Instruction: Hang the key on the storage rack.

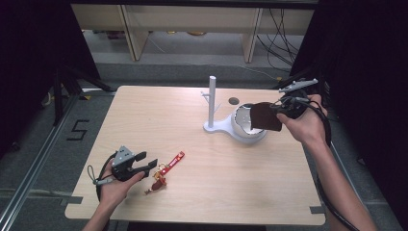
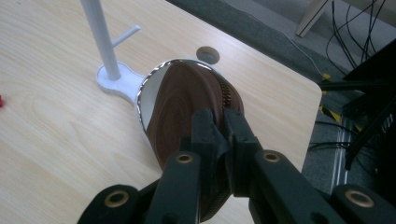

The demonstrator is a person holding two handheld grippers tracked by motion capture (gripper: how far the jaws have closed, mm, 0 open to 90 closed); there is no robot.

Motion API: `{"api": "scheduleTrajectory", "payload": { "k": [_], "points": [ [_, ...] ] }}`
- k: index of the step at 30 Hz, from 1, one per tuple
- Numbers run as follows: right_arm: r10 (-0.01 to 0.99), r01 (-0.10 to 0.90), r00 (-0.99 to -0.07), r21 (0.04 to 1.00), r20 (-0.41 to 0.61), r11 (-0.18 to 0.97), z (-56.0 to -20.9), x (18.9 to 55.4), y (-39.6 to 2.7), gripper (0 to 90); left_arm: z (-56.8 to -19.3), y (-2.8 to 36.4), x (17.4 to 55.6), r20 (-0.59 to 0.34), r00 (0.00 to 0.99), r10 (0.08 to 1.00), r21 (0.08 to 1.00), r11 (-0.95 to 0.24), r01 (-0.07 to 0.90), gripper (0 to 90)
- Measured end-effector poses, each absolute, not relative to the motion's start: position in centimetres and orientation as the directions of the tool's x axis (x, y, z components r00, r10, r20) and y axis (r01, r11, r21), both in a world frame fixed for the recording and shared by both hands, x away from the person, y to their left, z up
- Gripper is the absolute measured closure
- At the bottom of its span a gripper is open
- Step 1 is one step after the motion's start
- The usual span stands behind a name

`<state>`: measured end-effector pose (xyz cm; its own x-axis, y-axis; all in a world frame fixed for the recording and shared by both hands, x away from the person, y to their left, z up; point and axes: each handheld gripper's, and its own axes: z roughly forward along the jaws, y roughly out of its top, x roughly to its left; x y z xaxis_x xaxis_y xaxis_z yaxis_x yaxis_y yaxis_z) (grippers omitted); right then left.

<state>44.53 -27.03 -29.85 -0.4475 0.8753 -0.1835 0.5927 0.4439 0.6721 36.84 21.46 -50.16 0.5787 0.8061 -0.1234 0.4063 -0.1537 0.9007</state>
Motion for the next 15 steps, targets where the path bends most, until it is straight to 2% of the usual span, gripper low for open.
{"api": "scheduleTrajectory", "payload": {
  "k": [15],
  "points": [
    [0.875, 0.595, -0.439, 0.664, -0.204, 0.453, -30.4, 45.8, -26.7, 84.5, -50.2, 21.4, 36.7, -0.118, 0.574, 0.810, 0.897, -0.161, 0.412, 40.6]
  ]
}}
